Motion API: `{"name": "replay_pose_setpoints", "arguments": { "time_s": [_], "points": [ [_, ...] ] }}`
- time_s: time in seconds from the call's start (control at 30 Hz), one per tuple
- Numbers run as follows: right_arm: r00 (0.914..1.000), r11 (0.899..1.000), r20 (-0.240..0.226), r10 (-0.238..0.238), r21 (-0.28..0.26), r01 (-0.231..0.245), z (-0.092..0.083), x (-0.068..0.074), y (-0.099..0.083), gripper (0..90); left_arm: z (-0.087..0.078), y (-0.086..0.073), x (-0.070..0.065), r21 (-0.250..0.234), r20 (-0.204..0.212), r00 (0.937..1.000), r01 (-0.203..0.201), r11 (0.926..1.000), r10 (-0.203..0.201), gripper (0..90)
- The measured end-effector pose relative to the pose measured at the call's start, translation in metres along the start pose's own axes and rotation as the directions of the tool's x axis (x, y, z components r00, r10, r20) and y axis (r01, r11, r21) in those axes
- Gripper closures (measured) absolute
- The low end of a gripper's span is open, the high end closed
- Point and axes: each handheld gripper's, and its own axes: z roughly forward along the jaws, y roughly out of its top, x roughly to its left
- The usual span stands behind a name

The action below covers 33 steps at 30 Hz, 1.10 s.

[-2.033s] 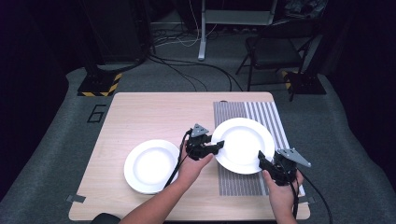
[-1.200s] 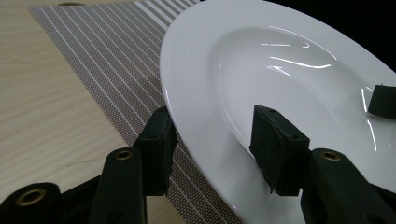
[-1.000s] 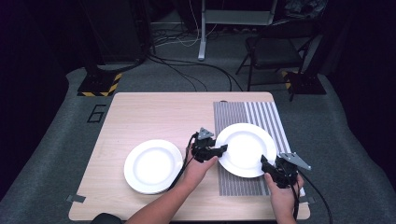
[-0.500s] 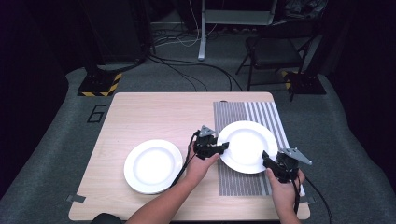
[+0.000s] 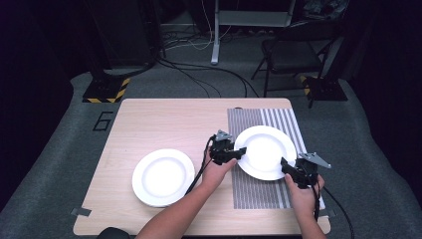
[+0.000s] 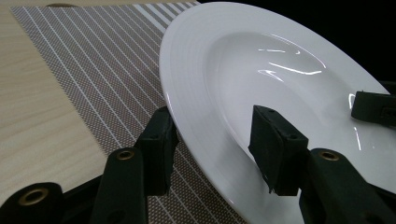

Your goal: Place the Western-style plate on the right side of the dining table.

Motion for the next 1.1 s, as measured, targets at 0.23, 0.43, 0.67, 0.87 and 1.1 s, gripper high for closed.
{"name": "replay_pose_setpoints", "arguments": {
  "time_s": [0.23,0.43,0.67,0.87,1.1],
  "points": [
    [0.9999,1.000,0.009,-0.012,0.003,0.012,0.005,0.000,-0.004,47.1,0.007,-0.003,0.001,0.024,-0.013,0.9999,-0.005,0.9997,0.005,51.2],
    [0.9999,1.000,0.015,0.005,0.020,-0.005,0.007,-0.003,-0.010,47.0,0.012,-0.008,0.000,0.037,-0.012,0.9998,-0.016,0.9992,0.016,51.2],
    [0.9992,0.999,0.039,0.005,0.048,-0.007,0.012,-0.010,-0.016,47.3,0.022,-0.011,-0.002,0.033,-0.010,0.9999,-0.012,0.9994,0.013,51.4],
    [0.9990,0.998,0.045,0.009,0.066,-0.012,0.018,-0.016,-0.018,47.9,0.029,-0.010,-0.003,0.040,-0.021,0.9997,-0.013,0.9991,0.014,51.3],
    [0.9981,0.997,0.053,0.032,0.069,-0.036,0.023,-0.022,-0.019,48.8,0.040,-0.012,-0.001,0.048,-0.024,0.9997,-0.004,0.9989,0.006,51.6]
  ]
}}
